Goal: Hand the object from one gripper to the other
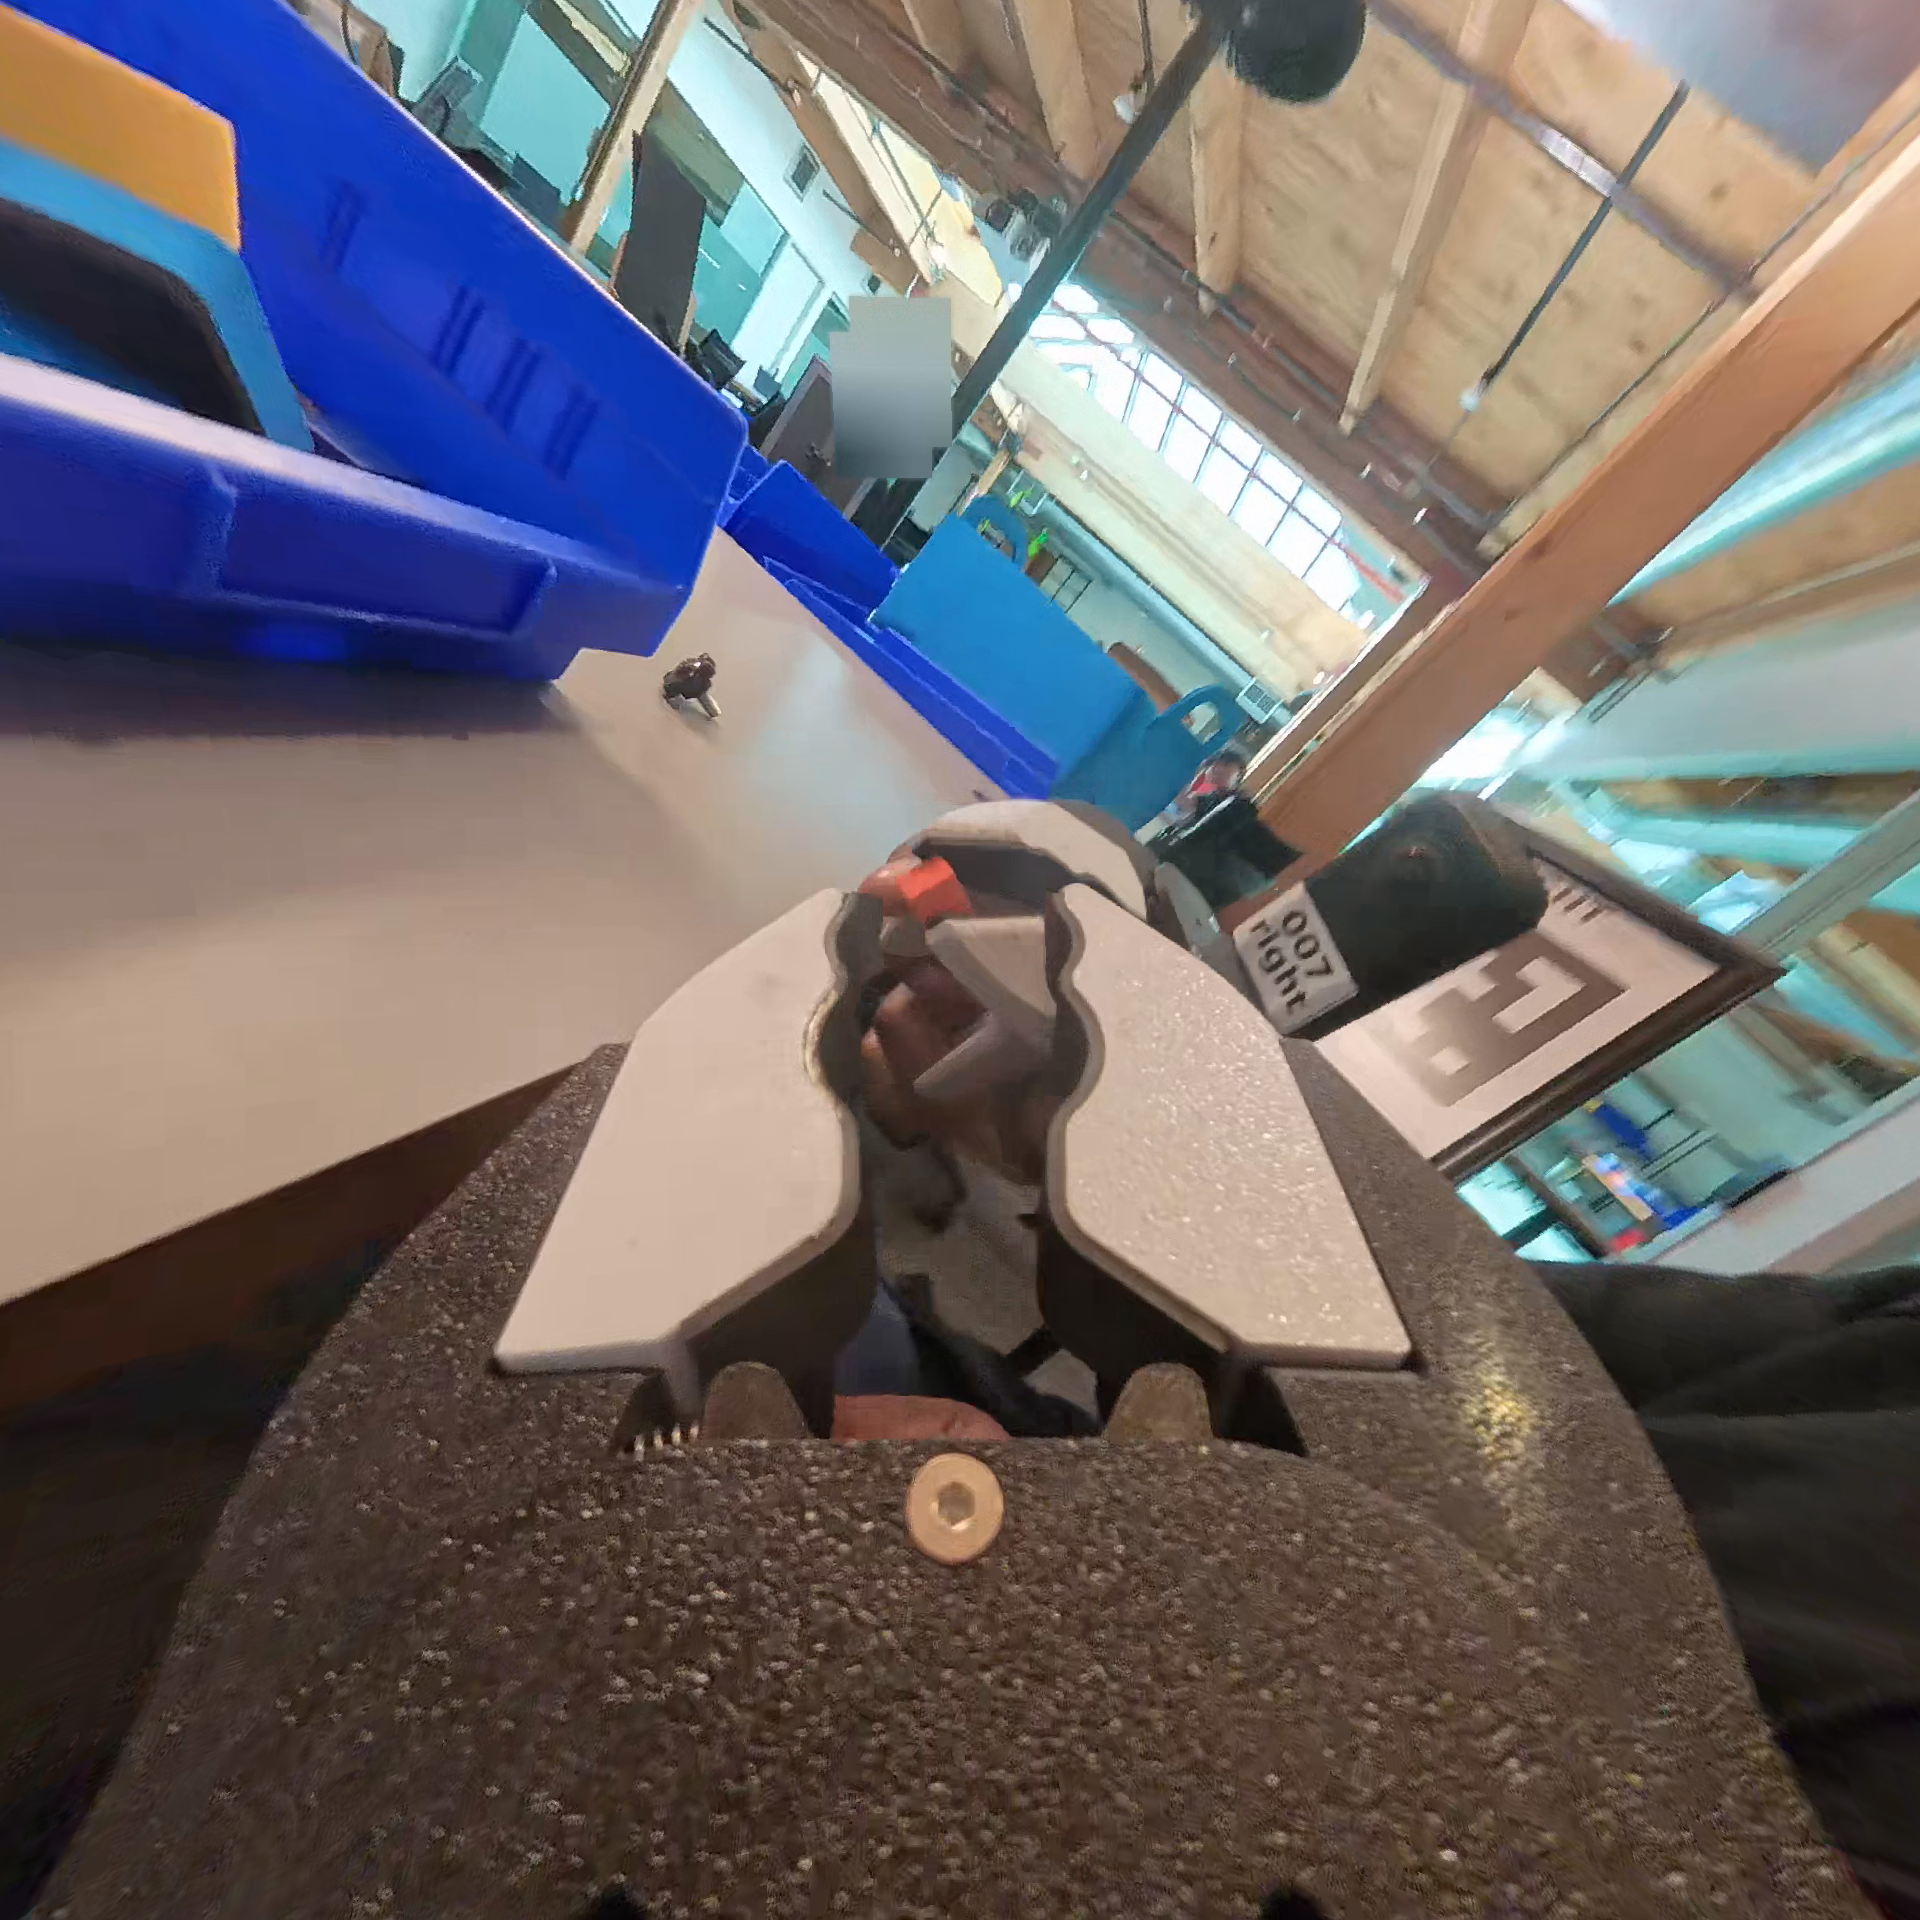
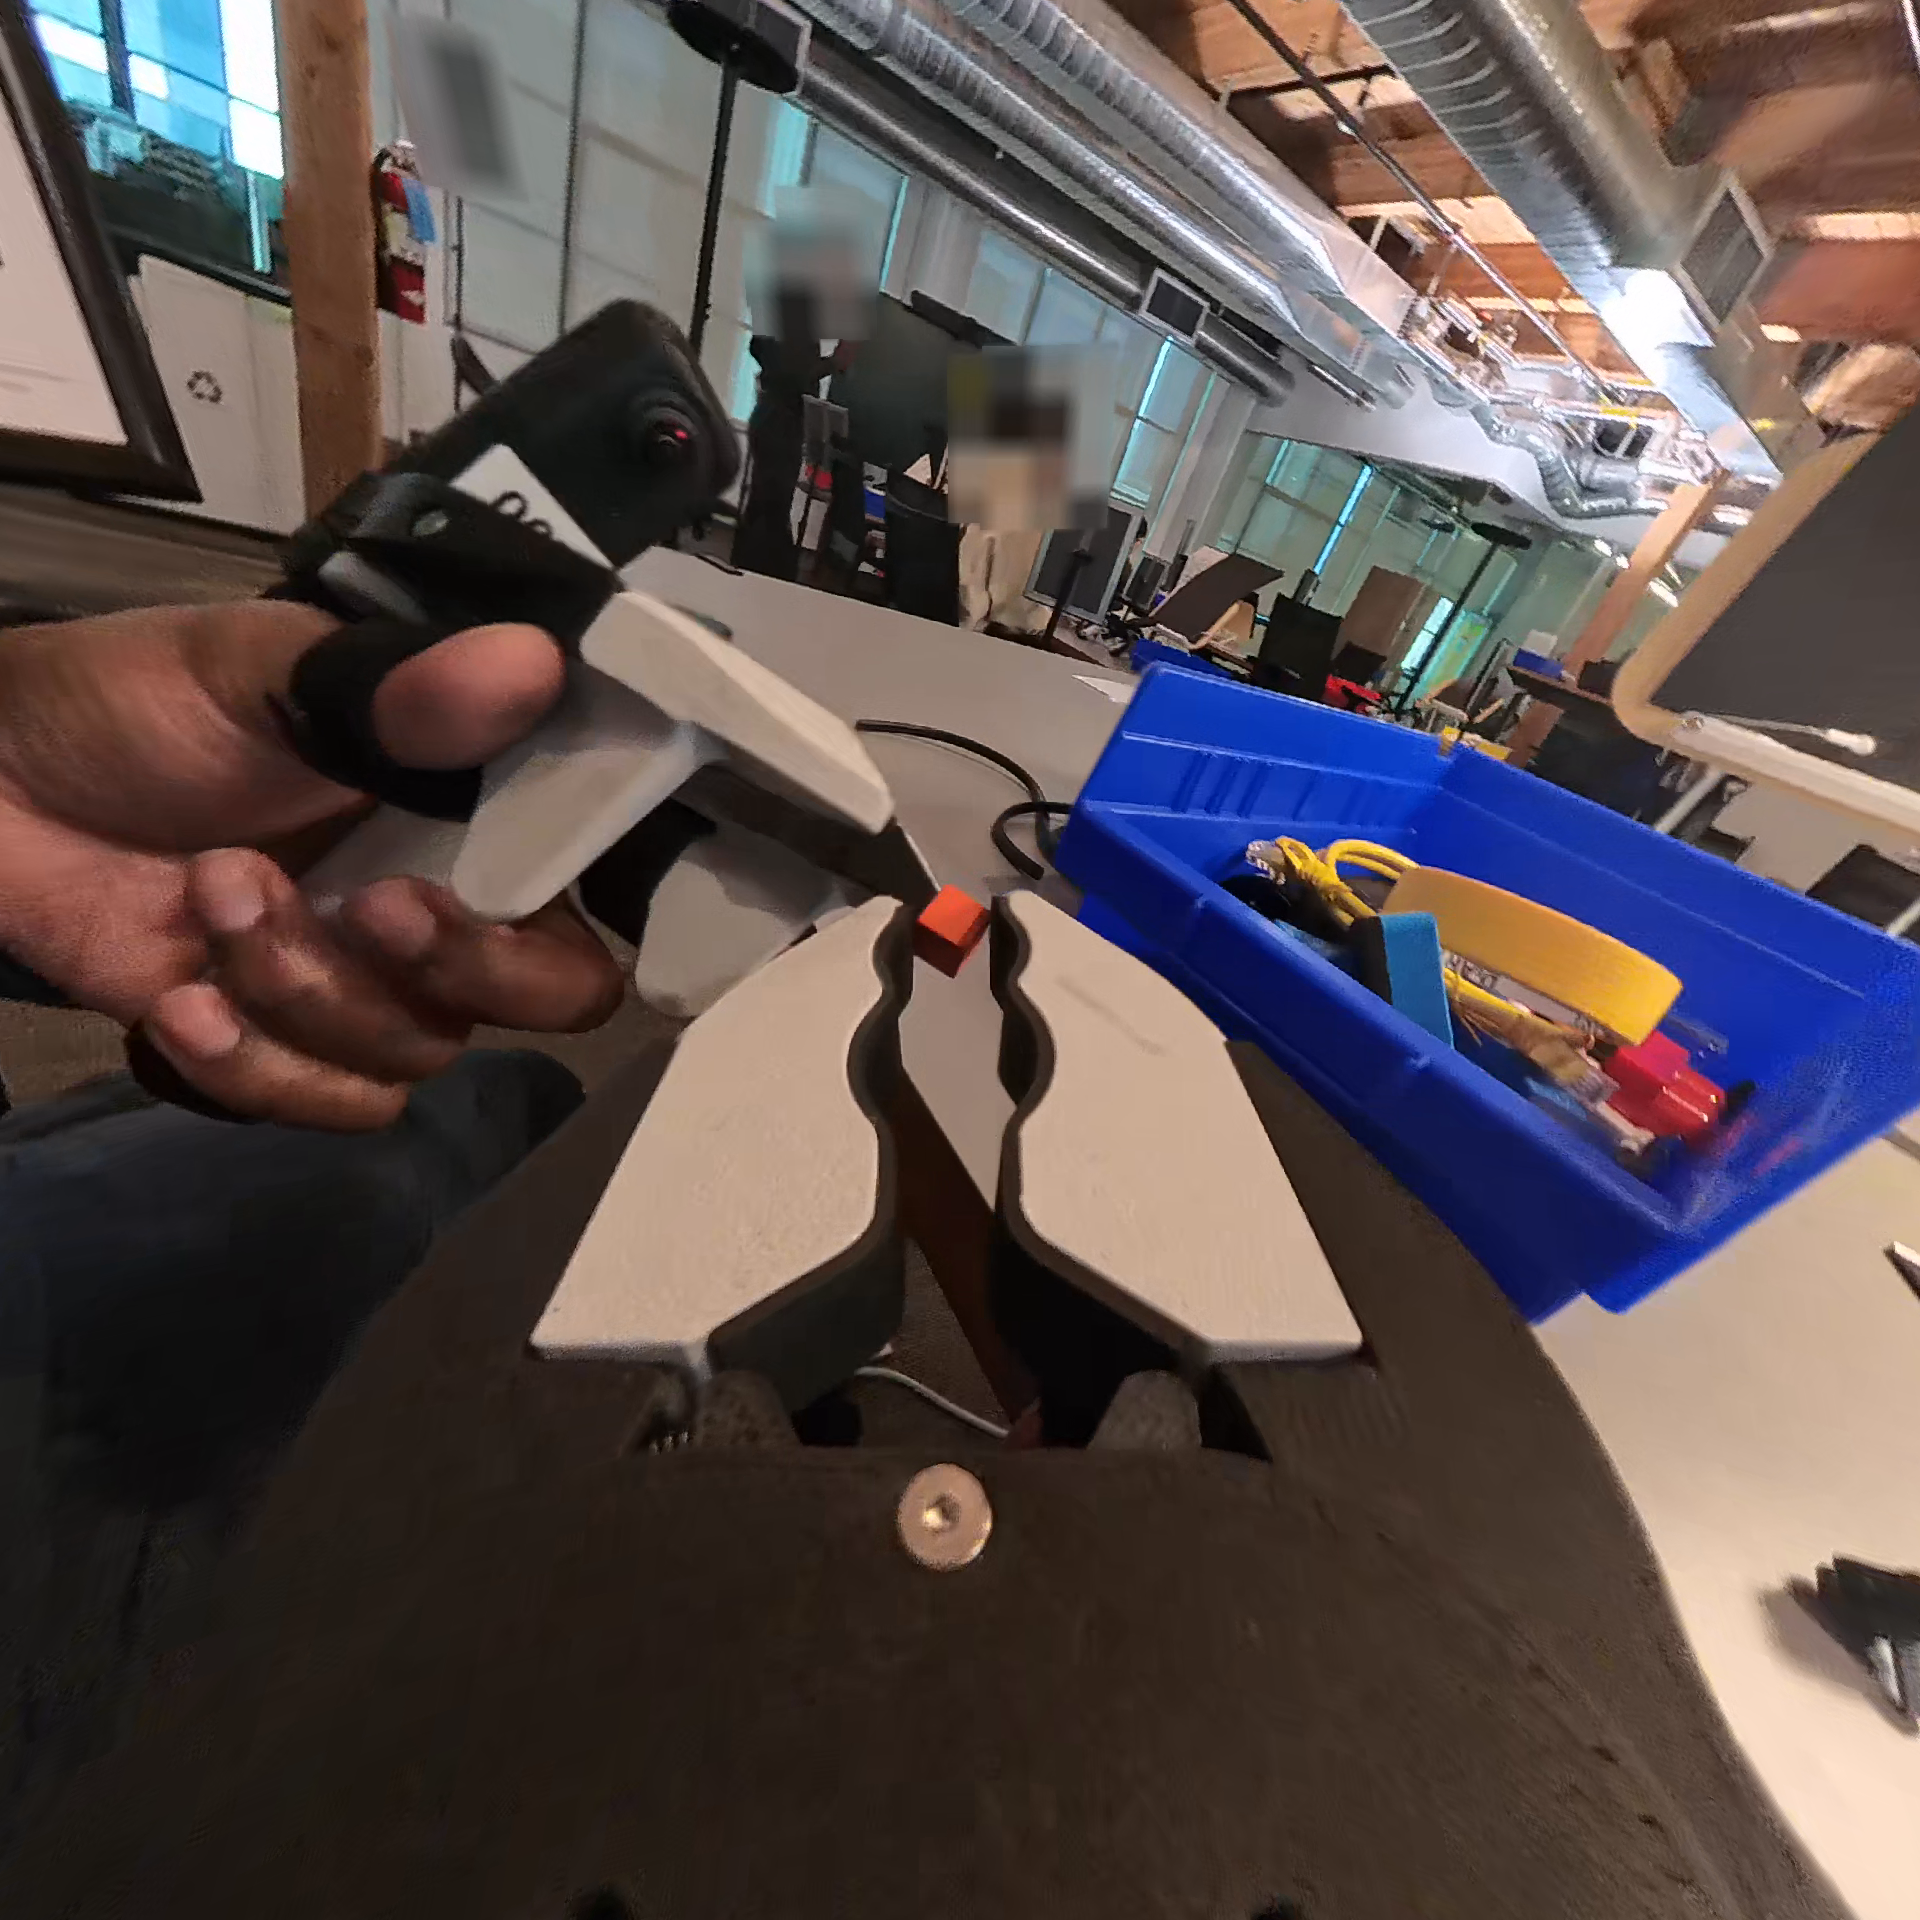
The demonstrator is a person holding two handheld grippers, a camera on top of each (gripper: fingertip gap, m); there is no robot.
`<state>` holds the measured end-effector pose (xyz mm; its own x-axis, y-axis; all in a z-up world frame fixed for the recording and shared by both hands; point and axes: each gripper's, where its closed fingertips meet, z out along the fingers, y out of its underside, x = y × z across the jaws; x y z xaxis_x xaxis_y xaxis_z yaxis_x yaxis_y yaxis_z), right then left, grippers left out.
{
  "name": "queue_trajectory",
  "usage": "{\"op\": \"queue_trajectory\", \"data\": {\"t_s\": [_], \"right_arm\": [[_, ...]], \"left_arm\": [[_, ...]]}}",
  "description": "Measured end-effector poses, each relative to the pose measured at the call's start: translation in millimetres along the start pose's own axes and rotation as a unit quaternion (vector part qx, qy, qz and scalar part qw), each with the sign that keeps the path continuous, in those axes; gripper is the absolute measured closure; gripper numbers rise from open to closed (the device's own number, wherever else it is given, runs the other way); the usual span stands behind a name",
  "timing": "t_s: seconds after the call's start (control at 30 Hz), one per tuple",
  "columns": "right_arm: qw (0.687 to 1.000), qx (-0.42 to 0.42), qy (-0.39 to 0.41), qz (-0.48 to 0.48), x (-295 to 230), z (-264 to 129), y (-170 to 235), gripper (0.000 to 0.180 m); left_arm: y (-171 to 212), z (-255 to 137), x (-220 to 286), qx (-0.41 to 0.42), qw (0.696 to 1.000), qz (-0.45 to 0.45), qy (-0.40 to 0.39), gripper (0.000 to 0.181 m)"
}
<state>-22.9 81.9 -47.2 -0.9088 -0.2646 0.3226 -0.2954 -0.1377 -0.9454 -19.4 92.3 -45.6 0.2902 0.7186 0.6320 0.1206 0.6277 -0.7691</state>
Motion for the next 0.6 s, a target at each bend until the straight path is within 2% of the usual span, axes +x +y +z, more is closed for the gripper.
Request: {"op": "queue_trajectory", "data": {"t_s": [0.17,0.3,0.43,0.6], "right_arm": [[0.998,-0.007,-0.029,-0.062,-20.9,8.8,-1.2,0.166],[0.997,-0.014,-0.032,-0.075,-24.6,10.2,1.0,0.167],[0.996,-0.02,-0.029,-0.087,-25.0,9.5,1.4,0.166],[0.995,-0.027,-0.023,-0.091,-23.9,7.4,4.1,0.167]], "left_arm": [[5.2,-8.4,-14.9,-0.008,0.998,-0.066,-0.02,0.148],[9.1,-12.5,-14.7,-0.022,0.993,-0.116,0.003,0.15],[17.3,-9.6,-10.9,-0.046,0.991,-0.127,0.019,0.151],[18.0,-5.0,-3.5,-0.046,0.989,-0.132,0.047,0.169]]}}
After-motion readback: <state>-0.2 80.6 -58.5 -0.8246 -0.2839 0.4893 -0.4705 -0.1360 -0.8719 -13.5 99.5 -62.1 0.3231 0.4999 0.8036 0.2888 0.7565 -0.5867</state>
